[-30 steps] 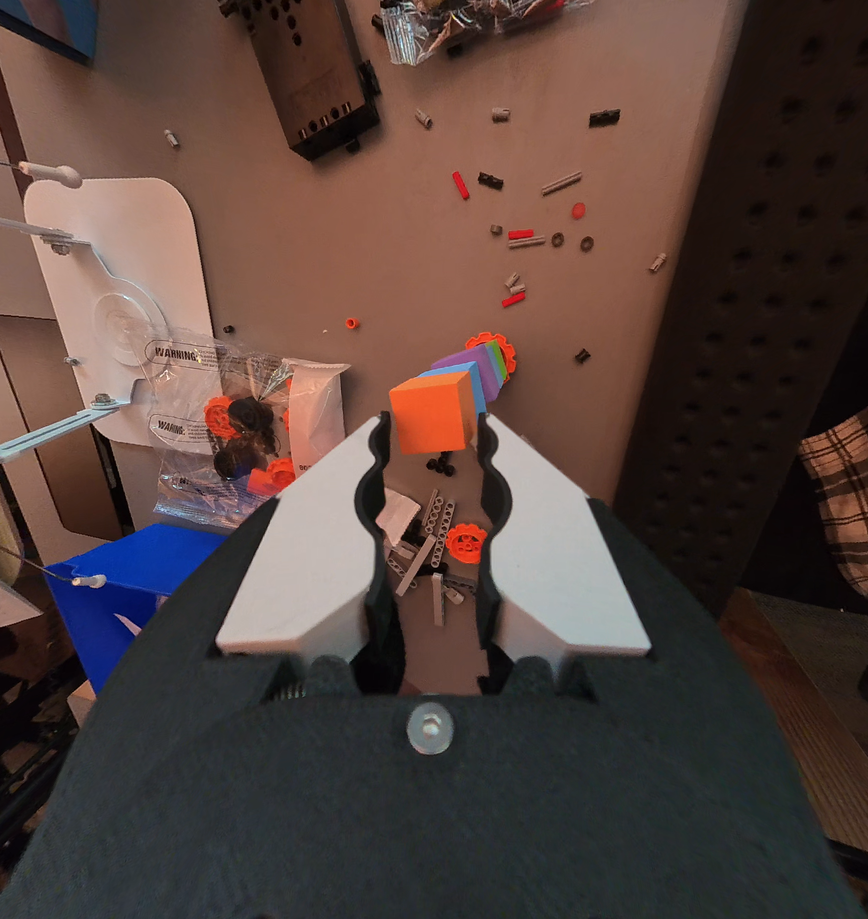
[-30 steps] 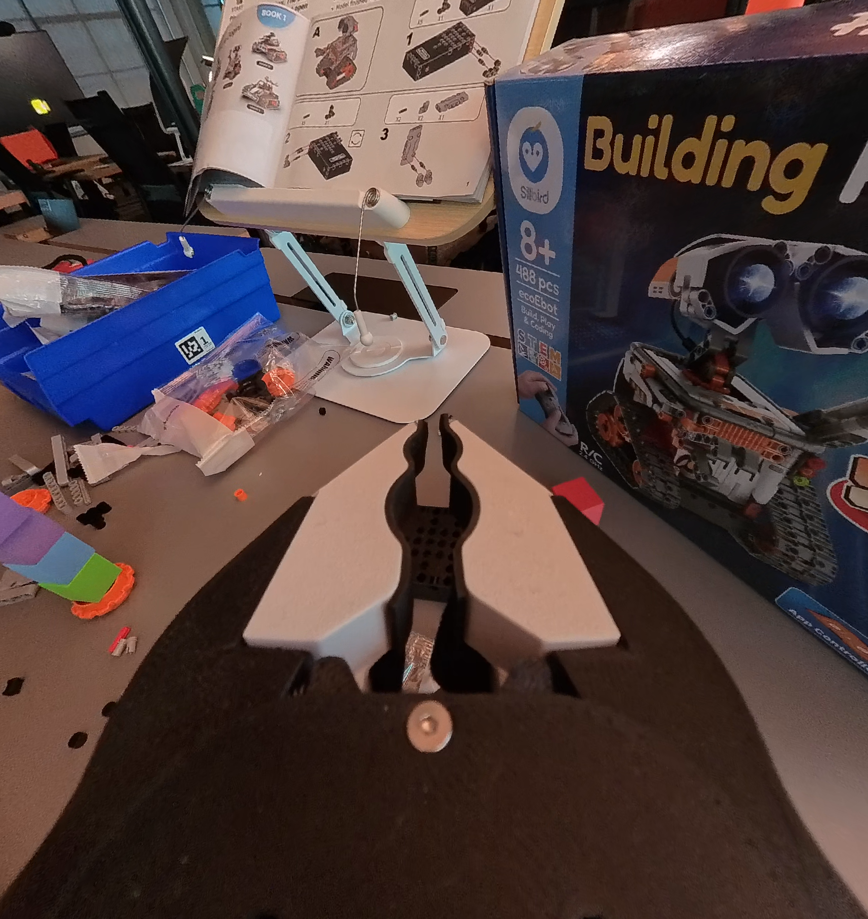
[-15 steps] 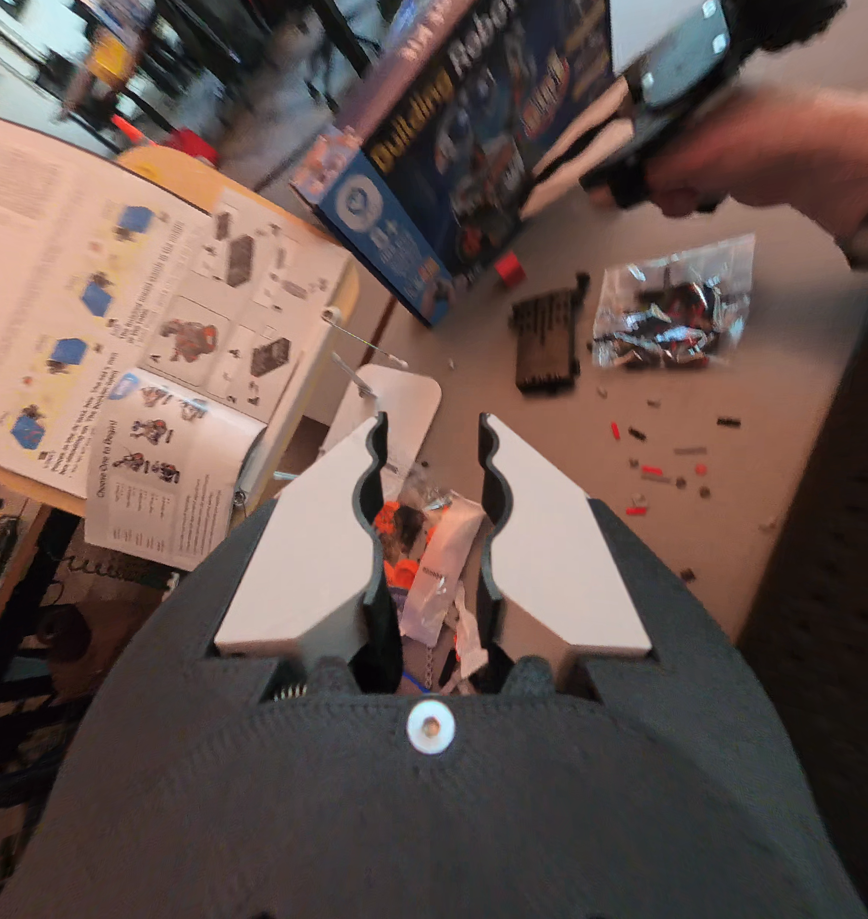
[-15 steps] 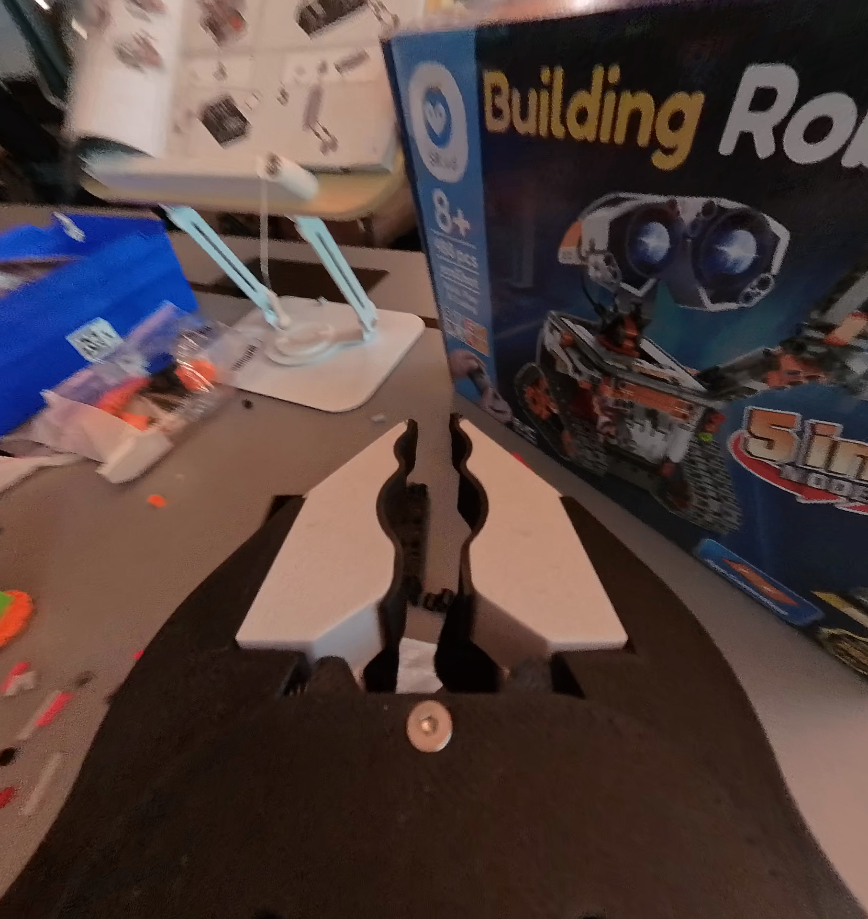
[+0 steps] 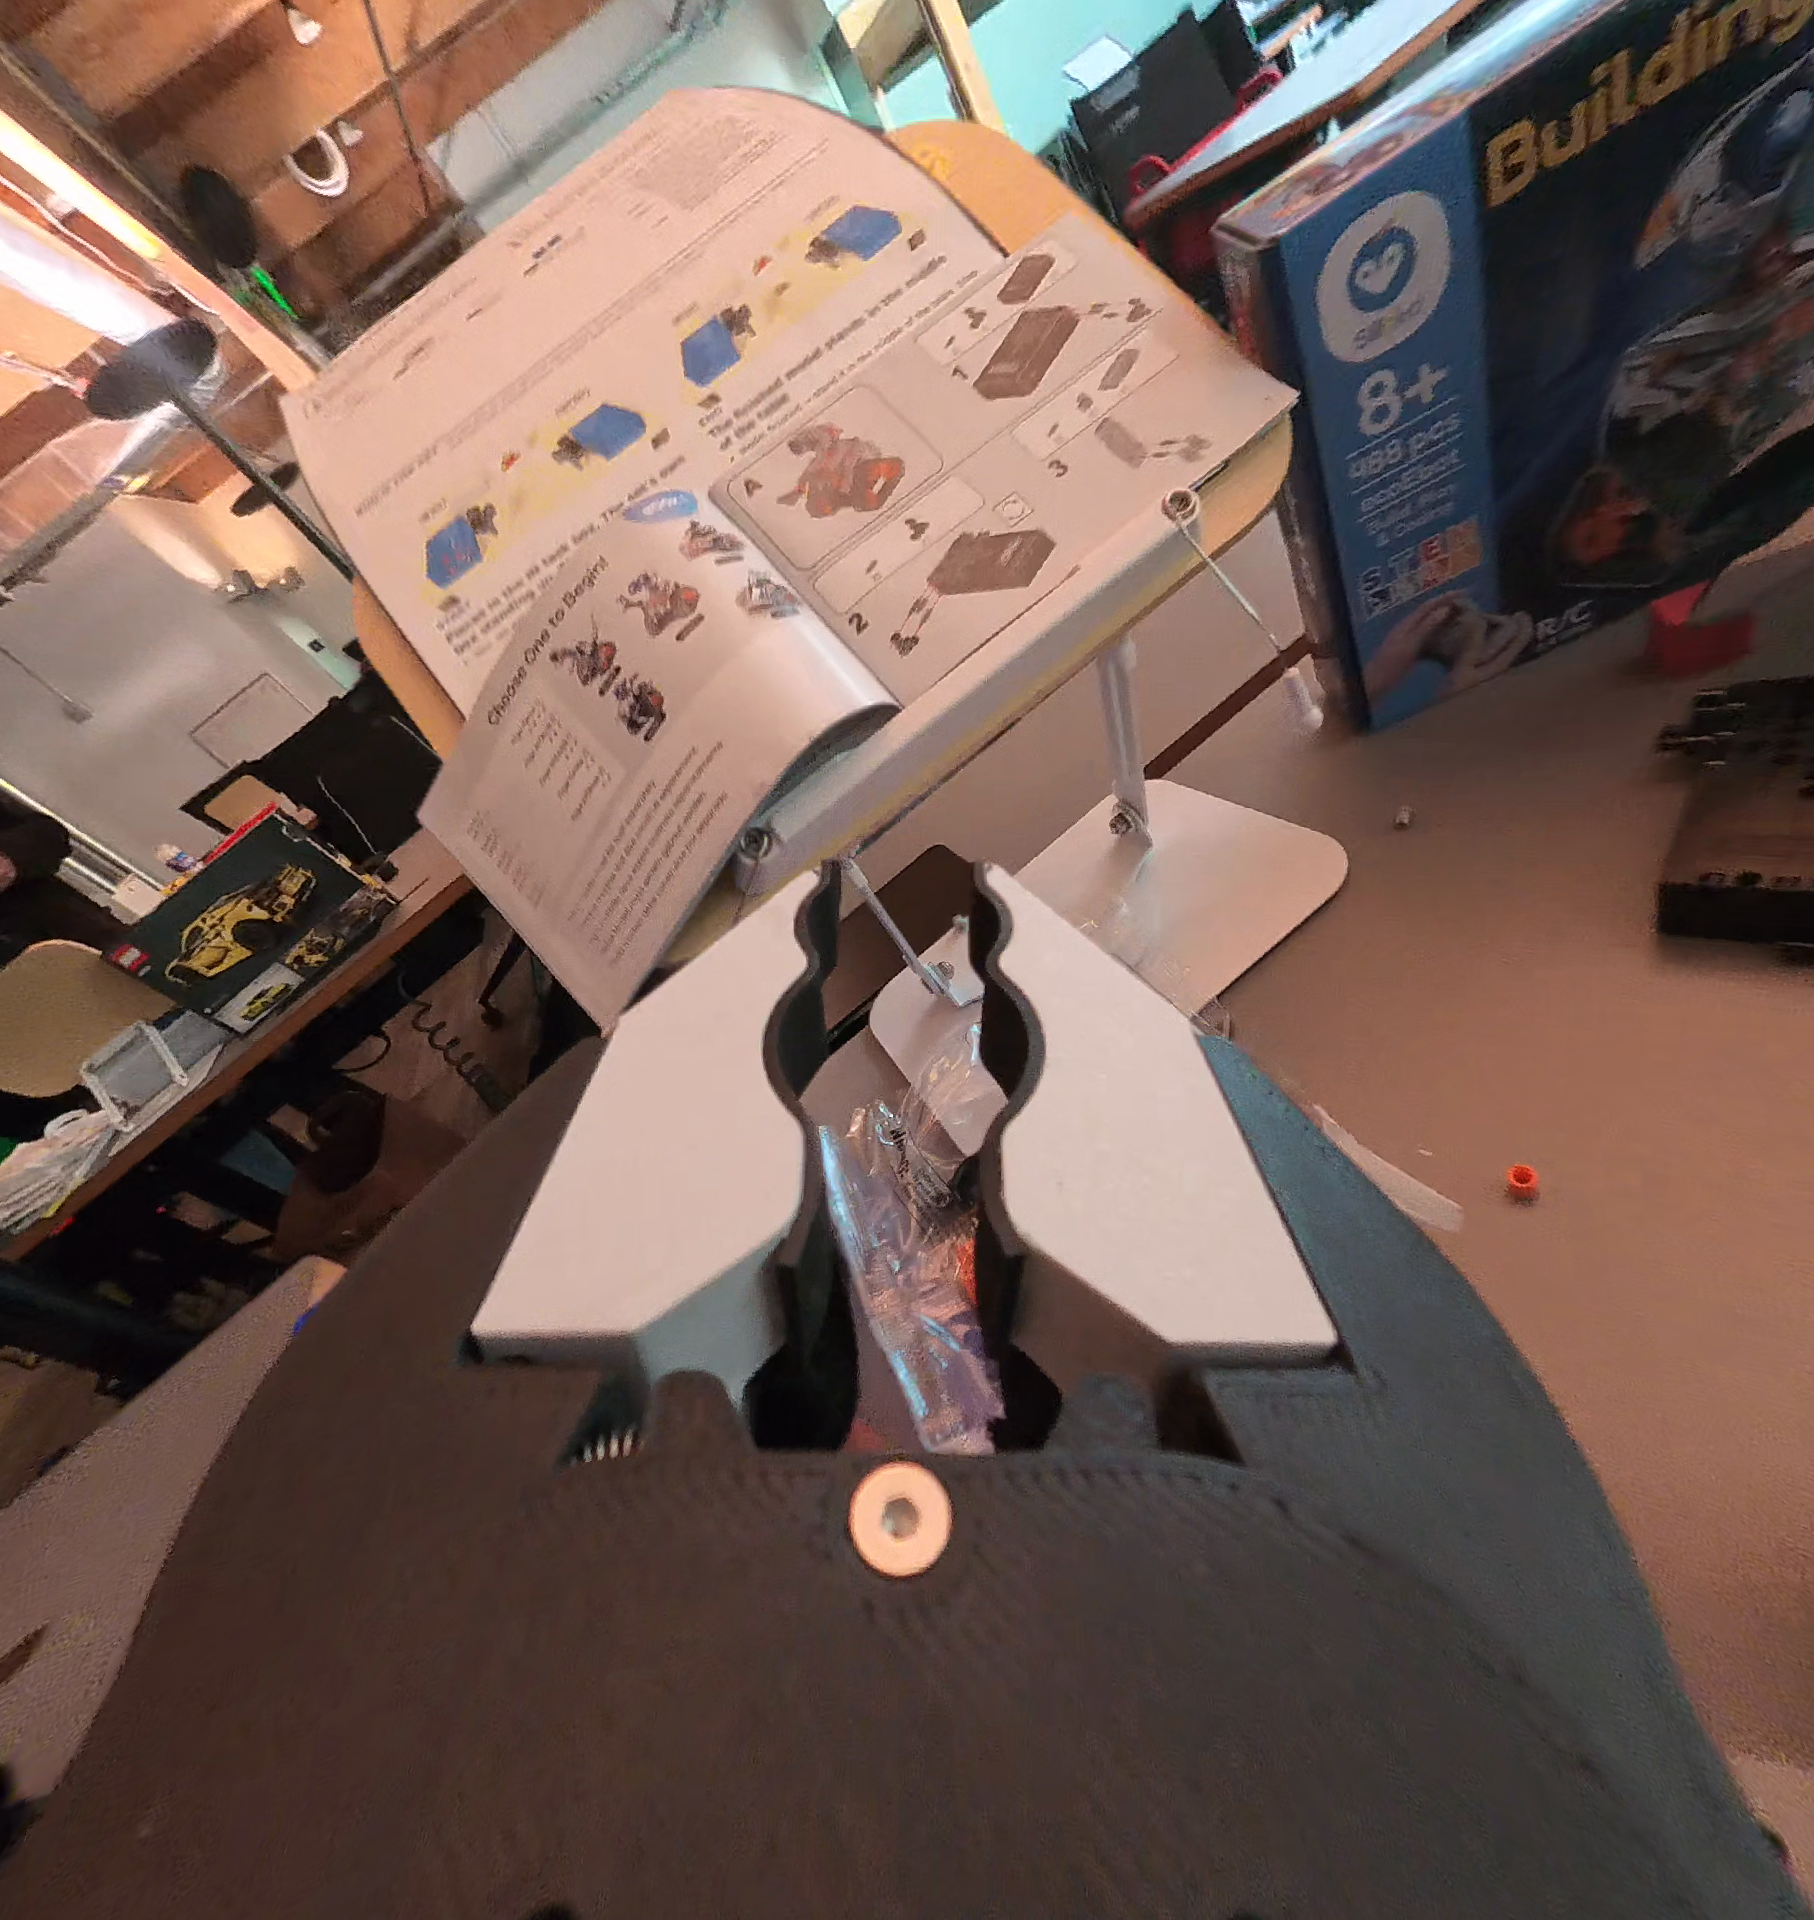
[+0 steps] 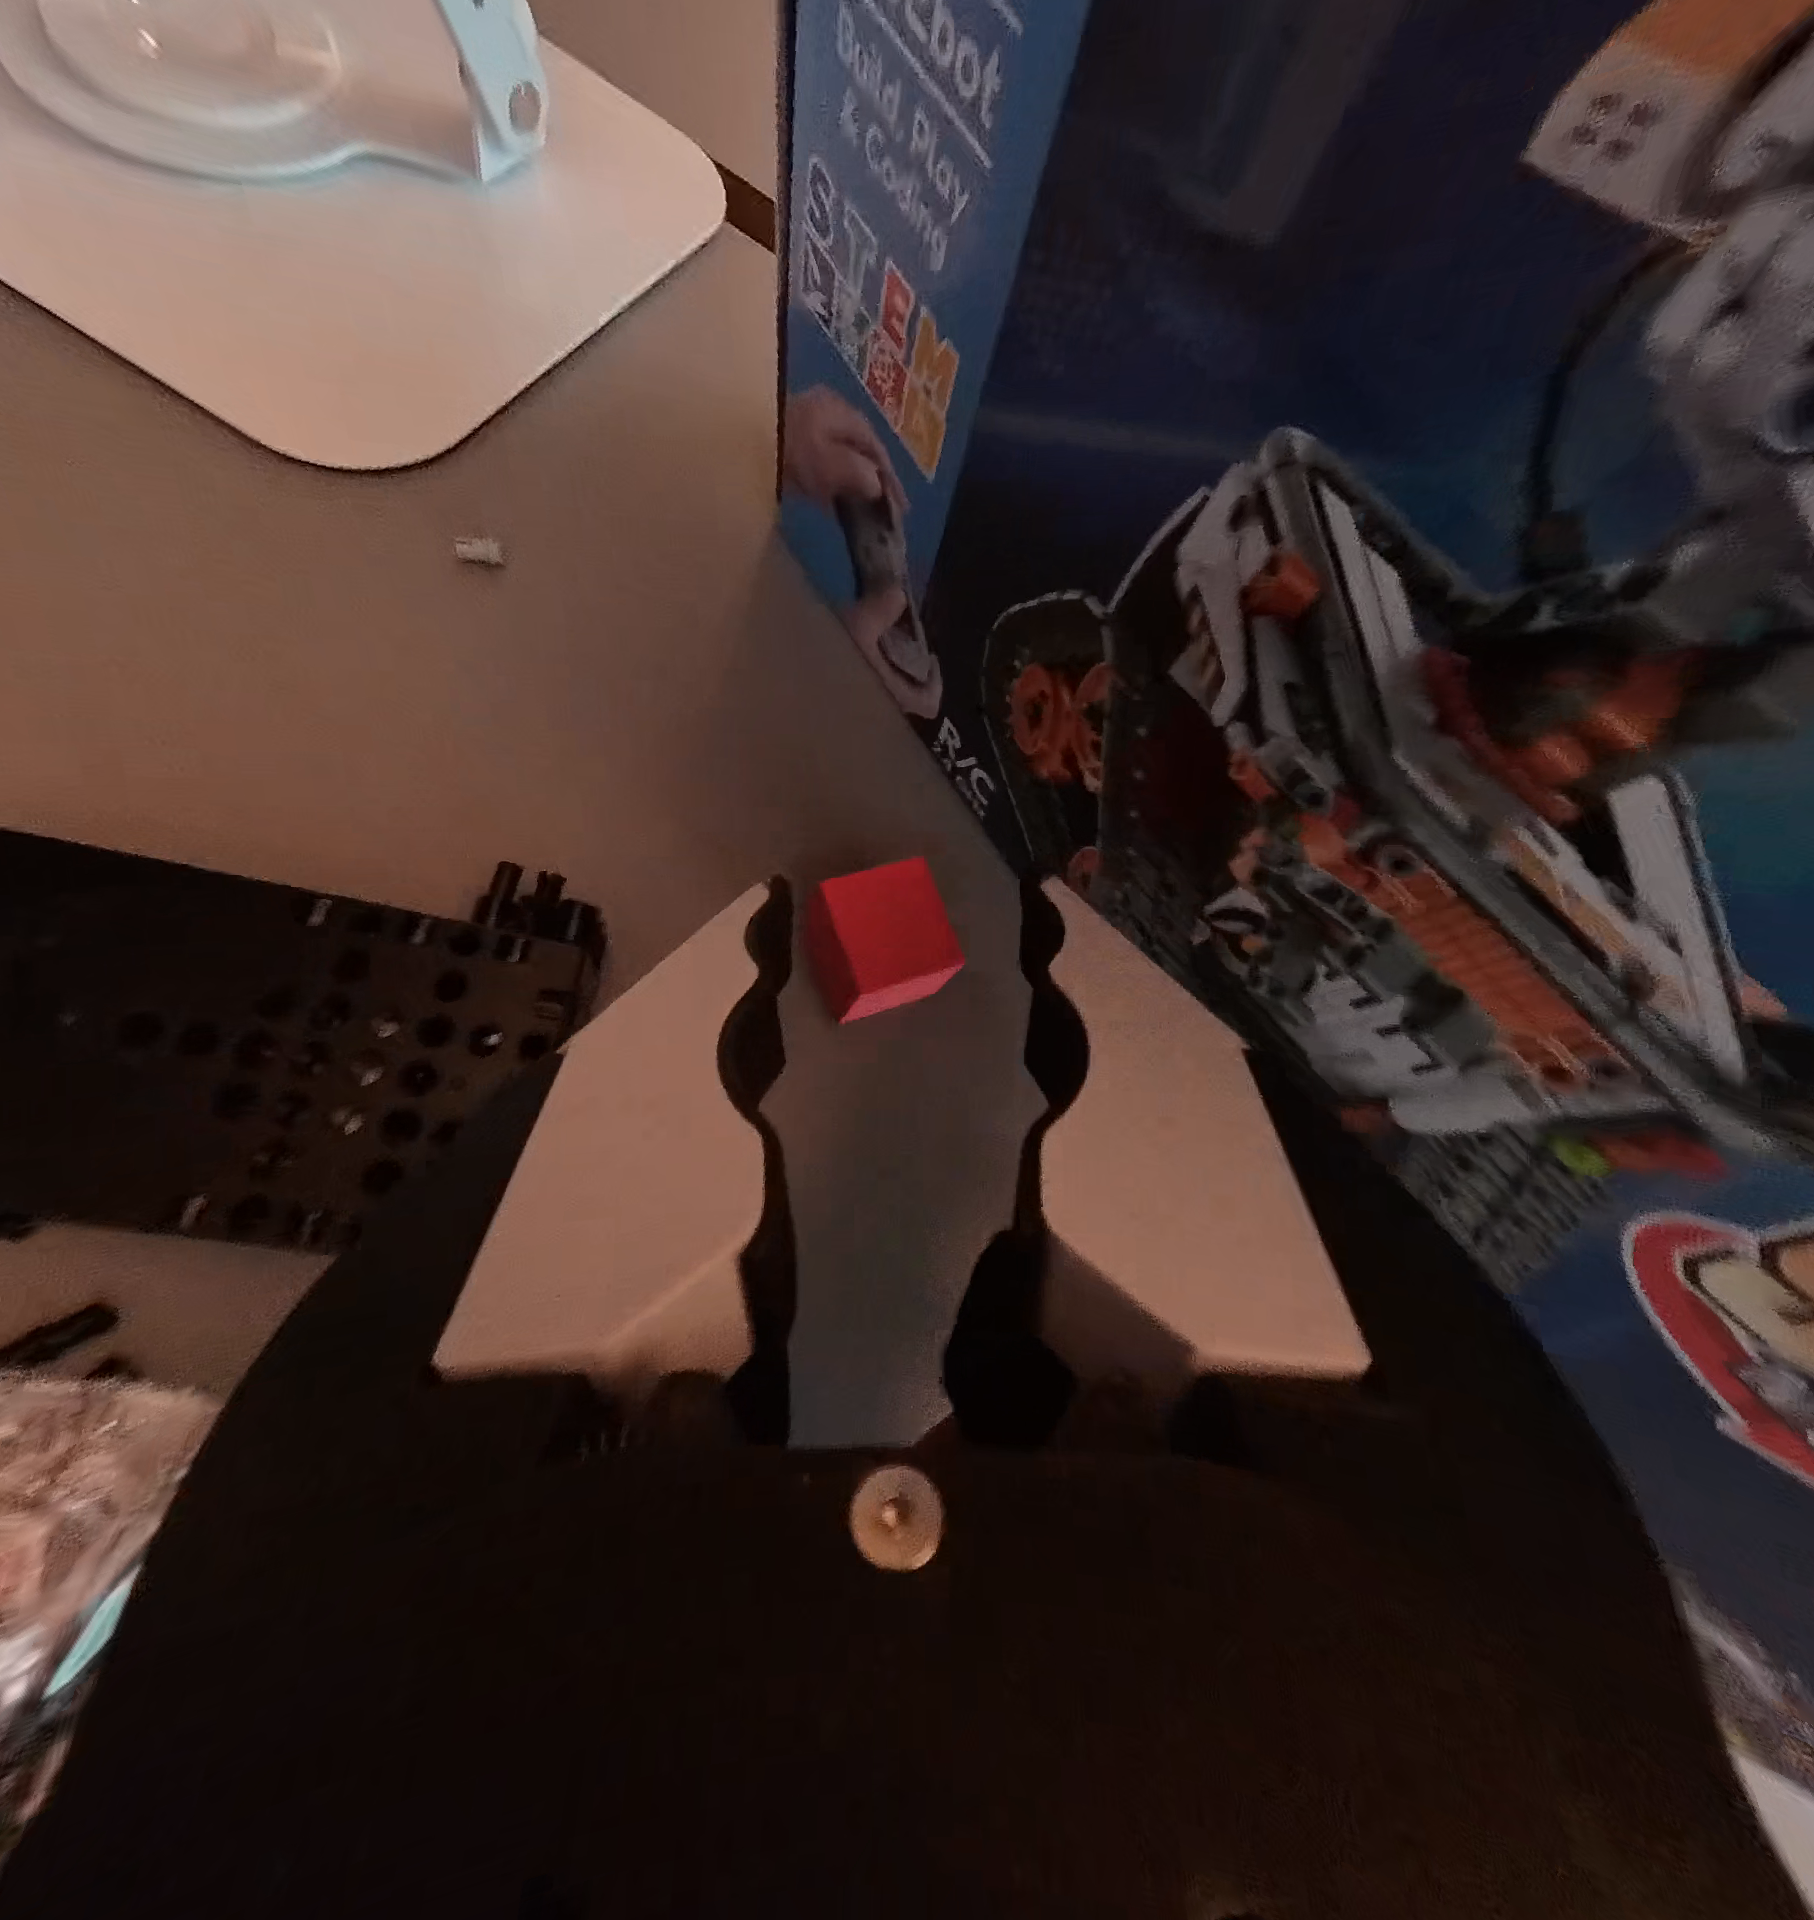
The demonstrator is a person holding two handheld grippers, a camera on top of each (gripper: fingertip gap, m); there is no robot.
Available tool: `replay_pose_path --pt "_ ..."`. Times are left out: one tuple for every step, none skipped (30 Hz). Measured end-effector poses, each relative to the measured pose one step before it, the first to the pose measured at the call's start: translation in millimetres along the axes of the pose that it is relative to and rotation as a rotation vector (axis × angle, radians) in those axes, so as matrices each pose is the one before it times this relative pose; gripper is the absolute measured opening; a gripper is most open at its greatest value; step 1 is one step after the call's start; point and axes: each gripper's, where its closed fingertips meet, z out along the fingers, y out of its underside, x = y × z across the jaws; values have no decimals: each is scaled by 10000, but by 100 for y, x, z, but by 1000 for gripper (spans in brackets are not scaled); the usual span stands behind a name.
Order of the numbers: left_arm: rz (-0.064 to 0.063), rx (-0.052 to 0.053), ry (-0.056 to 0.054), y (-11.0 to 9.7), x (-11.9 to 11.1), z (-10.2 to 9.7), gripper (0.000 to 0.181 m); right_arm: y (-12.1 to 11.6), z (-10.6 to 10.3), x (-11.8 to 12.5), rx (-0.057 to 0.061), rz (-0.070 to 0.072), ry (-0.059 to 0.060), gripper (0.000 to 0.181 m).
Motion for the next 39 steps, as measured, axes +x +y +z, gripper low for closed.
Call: replay_pose_path --pt "-148 124 9 581 219 391 21 65 521 202 -18 -169 52 43" --pt "-158 11 134 491 313 353 20 69 439 118 -36 -110 -9 43" --pt "-16 -64 144 427 250 299 20 209 452 -64 -141 -2 -165 43" --pt "211 -64 -153 397 -218 197 20 272 414 34 -174 36 -112 39" --pt "193 -49 -295 372 -453 108 19 270 312 200 -150 20 40 32" --pt "-38 -41 -23 330 -102 73 19 300 201 162 -166 -18 62 26" --pt "-210 6 112 211 44 -13 18 63 22 -16 -49 -23 -2 25" --pt "-188 136 -57 -45 -201 -142 18 -45 -115 -63 -27 -65 -19 25" --pt "-114 152 -122 -177 -294 -205 17 -144 -223 -26 29 -97 22 25" --pt "-102 80 -20 -129 -142 -141 17 -345 -333 -97 141 5 -50 25" --pt "-133 37 44 -43 -18 -64 17 -487 -430 -186 203 122 -149 25" --pt "-103 50 -8 15 -29 -25 17 -622 -588 -146 225 106 -96 24" --pt "-30 -25 -16 173 -37 25 16 -797 -782 -161 238 8 -36 24" --pt "6 -97 -24 263 -67 54 16 -1111 -983 -442 302 -62 -121 25" --pt "-12 -12 -65 120 -160 27 16 -1531 -1159 -869 439 -116 -270 24" --pt "-82 76 -56 -21 -159 -6 16 -1937 -1267 -1303 590 -175 -389 25" --pt "-132 49 -26 -5 -96 37 15 -2253 -1267 -1796 681 -181 -576 25" --pt "-84 24 -29 68 -42 79 15 -2514 -1172 -2358 748 -139 -804 25" --pt "24 -17 -79 138 -61 117 15 -2536 -925 -2711 693 -94 -913 25" --pt "85 -76 -119 233 -81 152 15 -2308 -546 -2765 523 -162 -855 24" --pt "70 -88 -80 245 -31 158 15 -2056 -185 -2606 398 -324 -703 24" --pt "47 -26 -58 137 -1 140 15 -1798 136 -2465 287 -419 -636 24" --pt "9 14 -16 106 42 111 15 -1432 390 -2321 126 -414 -635 24" --pt "-42 1 44 144 116 139 14 -1108 588 -1994 -5 -393 -541 24" --pt "-50 -32 24 264 70 188 14 -820 707 -1617 -94 -369 -419 24" --pt "-28 -61 -8 338 0 198 14 -607 751 -1364 -136 -313 -365 24" --pt "-36 -62 18 329 -4 177 14 -440 746 -1136 -157 -252 -333 24" --pt "-38 -75 27 280 12 134 14 -227 715 -896 -196 -203 -277 24" --pt "18 36 -23 -52 -10 -5 14 -109 653 -633 -186 -147 -201 24" --pt "62 129 -75 -274 -32 -118 14 -16 596 -428 -157 -62 -168 24" --pt "113 180 -60 -395 15 -173 13 81 554 -361 -144 24 -195 24" --pt "105 138 1 -357 80 -143 12 60 462 -303 -90 61 -190 24" --pt "14 24 63 -158 130 -61 12 40 353 -217 -62 49 -142 25" --pt "-44 -20 85 -15 145 0 12 142 256 -141 -115 22 -100 25" --pt "-10 28 23 -25 58 -14 12 190 171 -36 -142 25 -58 25" --pt "44 6 -13 30 -12 -9 12 143 105 17 -109 84 -57 25" --pt "29 -46 1 108 -24 29 12 81 87 -11 -81 135 -108 25" --pt "-32 -35 12 97 -37 24 12 7 69 -68 -48 100 -128 25" --pt "-60 28 25 0 -19 -13 12 -48 66 -99 -33 48 -123 25"
